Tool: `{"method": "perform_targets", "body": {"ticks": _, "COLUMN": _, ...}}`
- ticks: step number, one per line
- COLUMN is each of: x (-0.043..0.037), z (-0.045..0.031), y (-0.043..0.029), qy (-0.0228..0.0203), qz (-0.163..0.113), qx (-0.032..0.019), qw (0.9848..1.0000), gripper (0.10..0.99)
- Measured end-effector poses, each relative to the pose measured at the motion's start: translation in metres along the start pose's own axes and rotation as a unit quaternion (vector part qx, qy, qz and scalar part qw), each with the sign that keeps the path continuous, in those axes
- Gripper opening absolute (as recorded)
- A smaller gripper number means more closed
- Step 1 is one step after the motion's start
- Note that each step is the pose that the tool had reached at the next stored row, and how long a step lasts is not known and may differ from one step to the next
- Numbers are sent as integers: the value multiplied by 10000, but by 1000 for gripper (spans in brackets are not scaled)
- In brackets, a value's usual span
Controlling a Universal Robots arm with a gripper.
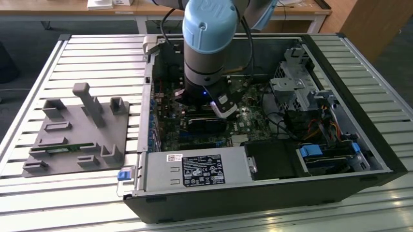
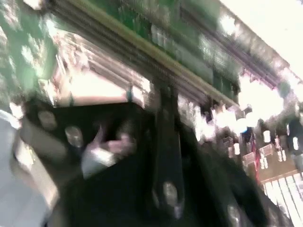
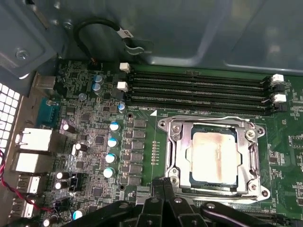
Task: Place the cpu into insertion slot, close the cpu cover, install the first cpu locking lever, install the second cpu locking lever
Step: 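Install the second cpu locking lever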
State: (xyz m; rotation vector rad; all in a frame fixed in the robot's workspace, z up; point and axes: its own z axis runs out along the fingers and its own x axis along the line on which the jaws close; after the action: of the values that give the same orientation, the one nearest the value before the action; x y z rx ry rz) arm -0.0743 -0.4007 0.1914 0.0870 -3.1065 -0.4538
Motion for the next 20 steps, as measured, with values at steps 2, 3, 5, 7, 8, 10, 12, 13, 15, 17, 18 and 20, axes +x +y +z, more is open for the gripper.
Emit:
{"method": "perform_targets", "body": {"ticks": 2, "x": 4, "z": 1, "y": 0, "qy": 0, "qz": -2, "qx": -21, "qw": 10000, "gripper": 118}}
{"method": "perform_targets", "body": {"ticks": 3, "x": 10, "z": 2, "y": 0, "qy": 0, "qz": -2, "qx": -28, "qw": 10000, "gripper": 118}}
{"method": "perform_targets", "body": {"ticks": 5, "x": 23, "z": 7, "y": -1, "qy": 0, "qz": -5, "qx": -34, "qw": 10000, "gripper": 118}}
{"method": "perform_targets", "body": {"ticks": 7, "x": 35, "z": 19, "y": -3, "qy": 1, "qz": -8, "qx": -35, "qw": 10000, "gripper": 118}}
{"method": "perform_targets", "body": {"ticks": 8, "x": 38, "z": 25, "y": -5, "qy": 2, "qz": -9, "qx": -34, "qw": 10000, "gripper": 118}}
{"method": "perform_targets", "body": {"ticks": 10, "x": 41, "z": 32, "y": -7, "qy": 3, "qz": -11, "qx": -34, "qw": 10000, "gripper": 118}}
{"method": "perform_targets", "body": {"ticks": 12, "x": 41, "z": 33, "y": -7, "qy": 3, "qz": -11, "qx": -35, "qw": 10000, "gripper": 118}}
{"method": "perform_targets", "body": {"ticks": 13, "x": 41, "z": 33, "y": -7, "qy": 3, "qz": -11, "qx": -36, "qw": 10000, "gripper": 118}}
{"method": "perform_targets", "body": {"ticks": 15, "x": 41, "z": 27, "y": -5, "qy": 1, "qz": -11, "qx": -41, "qw": 10000, "gripper": 118}}
{"method": "perform_targets", "body": {"ticks": 17, "x": 40, "z": 7, "y": 1, "qy": 0, "qz": -11, "qx": -44, "qw": 10000, "gripper": 118}}
{"method": "perform_targets", "body": {"ticks": 18, "x": 40, "z": -7, "y": 5, "qy": 0, "qz": -11, "qx": -44, "qw": 10000, "gripper": 118}}
{"method": "perform_targets", "body": {"ticks": 20, "x": 40, "z": -47, "y": 16, "qy": 2, "qz": -11, "qx": -43, "qw": 10000, "gripper": 118}}
